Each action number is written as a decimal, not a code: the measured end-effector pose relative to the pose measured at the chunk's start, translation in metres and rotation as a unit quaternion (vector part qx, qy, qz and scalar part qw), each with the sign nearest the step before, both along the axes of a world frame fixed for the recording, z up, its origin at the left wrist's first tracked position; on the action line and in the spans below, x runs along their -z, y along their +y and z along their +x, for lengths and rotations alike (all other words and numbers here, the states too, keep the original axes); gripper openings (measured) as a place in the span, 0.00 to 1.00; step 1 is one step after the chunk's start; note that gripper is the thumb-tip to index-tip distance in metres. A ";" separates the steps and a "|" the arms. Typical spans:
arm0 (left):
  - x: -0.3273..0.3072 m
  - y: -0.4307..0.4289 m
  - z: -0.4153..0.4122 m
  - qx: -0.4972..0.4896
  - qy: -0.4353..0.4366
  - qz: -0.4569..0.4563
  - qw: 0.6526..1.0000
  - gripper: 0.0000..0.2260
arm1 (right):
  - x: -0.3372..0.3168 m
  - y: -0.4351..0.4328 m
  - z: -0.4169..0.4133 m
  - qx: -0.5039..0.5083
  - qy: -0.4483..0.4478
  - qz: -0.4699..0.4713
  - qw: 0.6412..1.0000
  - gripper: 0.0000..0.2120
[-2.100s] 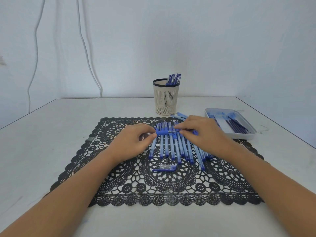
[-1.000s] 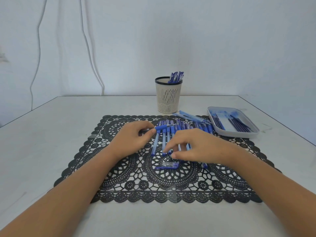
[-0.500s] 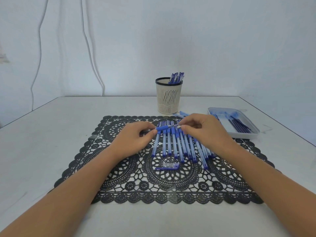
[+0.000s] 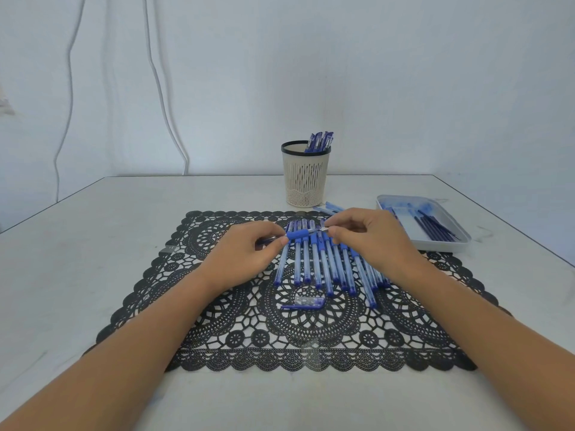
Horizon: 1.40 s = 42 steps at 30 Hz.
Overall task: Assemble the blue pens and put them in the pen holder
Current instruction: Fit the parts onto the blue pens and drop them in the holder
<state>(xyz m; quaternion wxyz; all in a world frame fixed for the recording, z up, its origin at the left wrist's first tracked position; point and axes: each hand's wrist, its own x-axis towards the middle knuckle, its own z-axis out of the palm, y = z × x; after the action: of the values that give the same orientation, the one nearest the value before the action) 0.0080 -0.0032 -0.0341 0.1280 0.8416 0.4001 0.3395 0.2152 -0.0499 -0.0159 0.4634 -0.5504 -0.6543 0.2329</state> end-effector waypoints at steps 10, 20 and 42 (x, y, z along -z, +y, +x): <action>0.001 -0.001 0.004 0.031 0.008 0.041 0.999 0.07 | 0.002 -0.001 -0.007 0.007 -0.085 -0.018 0.996 0.15; 0.002 0.000 0.004 0.036 0.010 0.042 0.998 0.06 | -0.003 -0.004 -0.001 -0.031 -0.130 -0.025 0.991 0.11; 0.002 0.000 0.005 0.057 0.013 0.040 0.997 0.11 | 0.000 -0.004 0.002 -0.048 -0.180 -0.029 0.982 0.07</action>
<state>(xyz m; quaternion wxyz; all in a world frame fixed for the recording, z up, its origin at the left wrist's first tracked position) 0.0128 -0.0031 -0.0362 0.1080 0.8720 0.3388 0.3364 0.2169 -0.0535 -0.0162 0.3102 -0.5643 -0.7458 0.1706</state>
